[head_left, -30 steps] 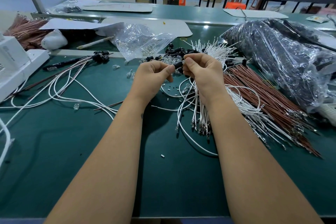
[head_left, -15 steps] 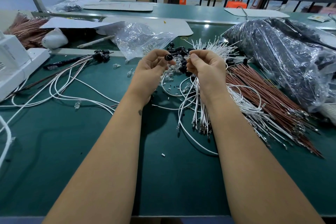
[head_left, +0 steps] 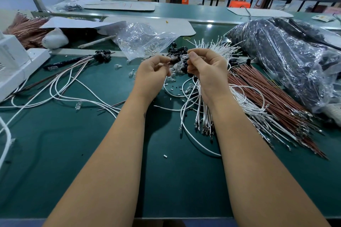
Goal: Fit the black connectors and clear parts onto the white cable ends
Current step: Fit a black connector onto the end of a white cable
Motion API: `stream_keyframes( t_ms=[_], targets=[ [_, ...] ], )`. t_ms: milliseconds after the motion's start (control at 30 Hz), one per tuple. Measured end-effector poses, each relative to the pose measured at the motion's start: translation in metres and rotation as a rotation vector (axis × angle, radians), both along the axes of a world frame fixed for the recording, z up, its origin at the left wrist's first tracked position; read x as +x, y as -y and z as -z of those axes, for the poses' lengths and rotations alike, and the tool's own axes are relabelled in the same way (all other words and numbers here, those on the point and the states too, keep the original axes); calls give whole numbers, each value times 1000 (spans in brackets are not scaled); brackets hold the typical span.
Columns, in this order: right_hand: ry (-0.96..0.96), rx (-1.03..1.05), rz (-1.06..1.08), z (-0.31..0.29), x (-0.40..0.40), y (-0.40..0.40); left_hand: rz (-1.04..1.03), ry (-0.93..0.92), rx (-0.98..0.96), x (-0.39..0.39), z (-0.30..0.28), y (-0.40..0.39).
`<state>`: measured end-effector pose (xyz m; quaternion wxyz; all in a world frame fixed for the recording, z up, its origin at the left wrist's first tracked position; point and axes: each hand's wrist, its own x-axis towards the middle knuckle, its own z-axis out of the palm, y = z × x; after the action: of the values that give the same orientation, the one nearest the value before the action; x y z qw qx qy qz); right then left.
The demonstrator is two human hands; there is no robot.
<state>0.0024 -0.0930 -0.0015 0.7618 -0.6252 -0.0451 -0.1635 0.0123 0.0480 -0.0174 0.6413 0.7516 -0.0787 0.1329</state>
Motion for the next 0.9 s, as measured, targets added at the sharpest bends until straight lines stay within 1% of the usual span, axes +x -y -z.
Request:
stream_keyframes(
  t_ms=[167, 633, 900],
  targets=[
    [-19, -50, 6, 2, 2, 0, 5, -3, 14, -1, -1, 0],
    [-19, -90, 17, 3, 3, 0, 12, -7, 53, 2, 1, 1],
    [-25, -93, 36, 2, 3, 1, 21, 38, 60, 0, 1, 0]
  ],
)
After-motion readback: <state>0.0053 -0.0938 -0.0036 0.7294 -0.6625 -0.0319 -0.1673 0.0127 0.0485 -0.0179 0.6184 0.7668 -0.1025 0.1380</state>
